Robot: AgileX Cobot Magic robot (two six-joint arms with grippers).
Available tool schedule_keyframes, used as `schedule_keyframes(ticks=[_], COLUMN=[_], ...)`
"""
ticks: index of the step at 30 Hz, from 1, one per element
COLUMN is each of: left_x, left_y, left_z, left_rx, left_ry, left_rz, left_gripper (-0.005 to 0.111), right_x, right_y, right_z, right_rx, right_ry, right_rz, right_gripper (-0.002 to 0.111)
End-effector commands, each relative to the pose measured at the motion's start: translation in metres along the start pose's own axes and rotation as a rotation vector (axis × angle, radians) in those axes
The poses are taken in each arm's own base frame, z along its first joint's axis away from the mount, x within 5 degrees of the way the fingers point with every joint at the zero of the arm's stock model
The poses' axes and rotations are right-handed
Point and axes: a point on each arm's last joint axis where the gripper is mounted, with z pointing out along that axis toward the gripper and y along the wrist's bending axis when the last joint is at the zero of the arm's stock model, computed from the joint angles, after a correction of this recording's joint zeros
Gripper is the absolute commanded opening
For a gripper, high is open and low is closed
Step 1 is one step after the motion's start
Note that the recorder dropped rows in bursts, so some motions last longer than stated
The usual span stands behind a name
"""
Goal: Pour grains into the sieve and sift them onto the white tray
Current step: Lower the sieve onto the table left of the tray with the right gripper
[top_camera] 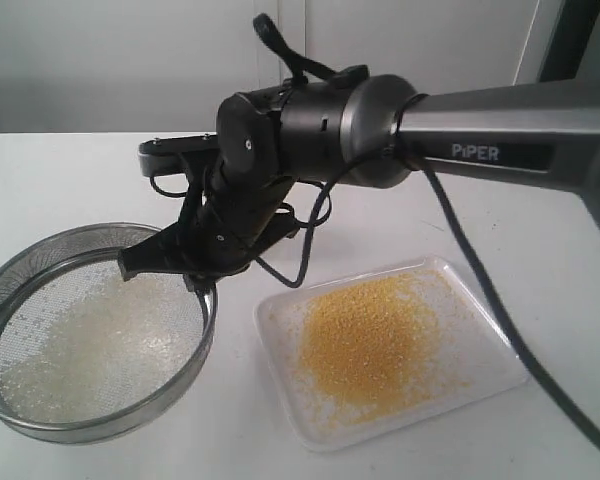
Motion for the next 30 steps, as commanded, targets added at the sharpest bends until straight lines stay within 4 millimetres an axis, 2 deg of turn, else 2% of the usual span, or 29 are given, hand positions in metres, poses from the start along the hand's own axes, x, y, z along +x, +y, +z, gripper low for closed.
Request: schedule_keyframes(ticks=[1, 5, 10, 15, 20, 30], left_x=[0.002, 0.002, 0.002, 0.002, 0.002, 0.002], left_y=[-0.001, -0.001, -0.001, -0.001, -0.001, -0.001], left_z=[0.000, 0.000, 0.000, 0.000, 0.000, 0.000], left_rx=[0.004, 0.004, 0.004, 0.004, 0.004, 0.004], left_ry=[0.002, 0.002, 0.002, 0.002, 0.002, 0.002], left_rz=[-0.007, -0.007, -0.007, -0.007, -0.007, -0.007], left_gripper=[0.000, 0.000, 0.000, 0.000, 0.000, 0.000], right_x=[-0.006, -0.005, -0.004, -0.004, -0.006, -0.003], right_y=[0.000, -0.005, -0.009, -0.027, -0.037, -0.040], right_z=[0.013, 0.028, 0.038, 0.047, 0.047, 0.055], right_rx=[0.003, 0.030, 0.048, 0.082, 0.091, 0.101], right_ry=[-0.045, -0.048, -0.062, -0.034, -0.041, -0.020], right_rz=[0.075, 0.137, 0.155, 0.215, 0.246, 0.247], right_gripper=[0.000, 0.000, 0.000, 0.000, 0.000, 0.000])
